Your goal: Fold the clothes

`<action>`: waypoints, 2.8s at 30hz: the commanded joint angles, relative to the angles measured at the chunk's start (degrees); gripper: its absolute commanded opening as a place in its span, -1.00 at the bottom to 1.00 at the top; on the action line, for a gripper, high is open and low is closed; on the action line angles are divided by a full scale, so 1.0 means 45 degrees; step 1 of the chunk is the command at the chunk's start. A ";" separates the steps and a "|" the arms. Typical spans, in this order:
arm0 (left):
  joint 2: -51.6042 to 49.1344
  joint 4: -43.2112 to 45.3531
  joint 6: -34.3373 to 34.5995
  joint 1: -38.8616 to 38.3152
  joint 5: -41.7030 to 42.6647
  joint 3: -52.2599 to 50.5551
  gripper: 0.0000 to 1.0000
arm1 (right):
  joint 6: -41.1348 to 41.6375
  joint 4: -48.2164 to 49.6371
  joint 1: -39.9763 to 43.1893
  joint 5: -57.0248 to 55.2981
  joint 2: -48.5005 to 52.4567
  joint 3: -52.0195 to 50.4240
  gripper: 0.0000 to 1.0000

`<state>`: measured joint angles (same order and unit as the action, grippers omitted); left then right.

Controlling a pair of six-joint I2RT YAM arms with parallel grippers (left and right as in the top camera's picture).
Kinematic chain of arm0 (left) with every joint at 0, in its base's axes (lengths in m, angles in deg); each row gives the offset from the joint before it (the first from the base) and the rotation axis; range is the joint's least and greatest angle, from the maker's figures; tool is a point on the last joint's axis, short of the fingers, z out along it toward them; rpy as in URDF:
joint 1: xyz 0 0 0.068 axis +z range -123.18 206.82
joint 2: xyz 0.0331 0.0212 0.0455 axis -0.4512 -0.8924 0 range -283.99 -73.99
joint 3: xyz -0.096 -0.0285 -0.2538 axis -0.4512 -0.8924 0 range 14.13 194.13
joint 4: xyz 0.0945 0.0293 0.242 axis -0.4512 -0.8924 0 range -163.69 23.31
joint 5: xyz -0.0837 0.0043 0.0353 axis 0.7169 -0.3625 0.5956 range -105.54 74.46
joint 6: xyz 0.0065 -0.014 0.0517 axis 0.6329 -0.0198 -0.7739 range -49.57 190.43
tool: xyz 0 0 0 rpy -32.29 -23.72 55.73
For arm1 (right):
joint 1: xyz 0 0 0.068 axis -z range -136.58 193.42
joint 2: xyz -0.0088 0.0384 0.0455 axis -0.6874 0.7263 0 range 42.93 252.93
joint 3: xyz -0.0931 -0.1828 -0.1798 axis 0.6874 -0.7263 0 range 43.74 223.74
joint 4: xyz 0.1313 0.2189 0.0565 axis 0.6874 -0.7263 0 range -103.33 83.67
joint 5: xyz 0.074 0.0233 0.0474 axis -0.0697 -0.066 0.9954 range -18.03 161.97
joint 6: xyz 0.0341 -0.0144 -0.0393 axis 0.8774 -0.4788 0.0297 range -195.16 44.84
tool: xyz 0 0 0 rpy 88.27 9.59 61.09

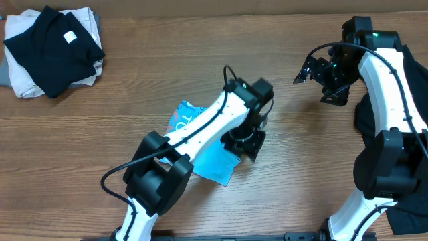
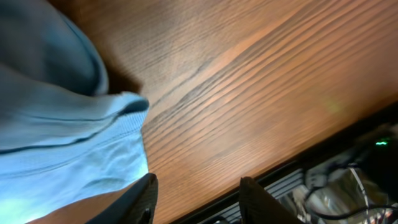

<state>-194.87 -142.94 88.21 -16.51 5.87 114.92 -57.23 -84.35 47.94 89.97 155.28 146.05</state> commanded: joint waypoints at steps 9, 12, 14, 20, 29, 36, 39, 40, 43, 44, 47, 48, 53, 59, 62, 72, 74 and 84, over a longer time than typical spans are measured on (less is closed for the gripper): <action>0.0029 -0.0301 0.1253 0.3458 -0.1783 0.3118 0.35 | -0.0087 -0.0010 0.0010 0.0000 -0.0272 -0.0058 1.00; -0.0083 -0.0136 0.1243 0.4007 -0.1710 0.2909 0.36 | -0.0087 0.0029 0.0010 0.0000 -0.0272 -0.0058 1.00; -0.0233 -0.0117 0.1185 0.4061 -0.1690 0.2773 0.37 | -0.0083 0.0068 0.0010 0.0005 -0.0272 -0.0058 1.00; -0.0826 0.0782 -0.0126 0.3594 -0.1433 0.2618 0.56 | -0.0083 0.0078 0.0010 0.0005 -0.0272 -0.0058 1.00; -0.1690 0.1234 -0.0636 0.3254 -0.2871 0.2618 0.60 | -0.0087 -0.0053 0.0010 0.0000 -0.0272 -0.0058 1.00; -0.2555 0.1540 -0.1413 0.3254 -0.3585 0.2618 0.49 | -0.0087 -0.0063 0.0010 0.0000 -0.0272 -0.0058 1.00; -0.2618 0.1807 -0.1481 0.3201 -0.3755 0.2618 0.33 | -0.0087 -0.0063 0.0010 0.0000 -0.0272 -0.0058 1.00; -0.2613 0.1885 -0.1481 0.3172 -0.3818 0.2618 0.20 | -0.0087 -0.0058 0.0010 0.0000 -0.0272 -0.0058 1.00; -0.2613 0.2069 -0.1481 0.3079 -0.3818 0.2637 -0.17 | -0.0087 -0.0049 0.0010 0.0000 -0.0272 -0.0058 1.00; -0.2613 0.2108 -0.1481 0.3050 -0.3818 0.2637 -0.33 | -0.0087 -0.0049 0.0010 0.0000 -0.0272 -0.0058 1.00; -0.2613 0.2157 -0.1477 0.3002 -0.3808 0.2637 -0.88 | -0.0087 -0.0044 0.0010 -0.0005 -0.0272 -0.0058 1.00; -0.2613 0.2157 -0.1477 0.2973 -0.3808 0.2637 -0.92 | -0.0087 -0.0024 0.0010 -0.0005 -0.0272 -0.0058 1.00; -0.2589 0.2157 -0.1370 0.2720 -0.3526 0.2701 -0.92 | -0.0087 0.0078 0.0010 0.0000 -0.0272 -0.0058 1.00; -0.2584 0.2050 -0.0923 0.2351 -0.3041 0.3575 -0.92 | -0.0087 0.0092 0.0010 -0.0005 -0.0272 -0.0058 1.00; -0.2584 0.2195 -0.0758 0.2210 -0.3041 0.3784 -0.88 | -0.0087 0.0087 0.0010 -0.0005 -0.0272 -0.0058 1.00; -0.2953 0.3007 0.0083 0.1865 -0.2812 0.3541 -0.63 | -0.0087 0.0068 0.0010 0.0000 -0.0272 -0.0058 1.00; -0.3050 0.3162 0.0097 0.1749 -0.2521 0.3541 -0.58 | -0.0087 0.0039 0.0010 0.0000 -0.0272 -0.0058 1.00; -0.3944 0.3691 0.0155 0.0850 -0.1962 0.3541 -0.12 | -0.0087 -0.0117 0.0010 0.0000 -0.0272 -0.0058 1.00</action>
<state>-210.48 -126.65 88.52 -11.28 -4.64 130.59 -57.21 -84.91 47.94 89.97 155.28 146.05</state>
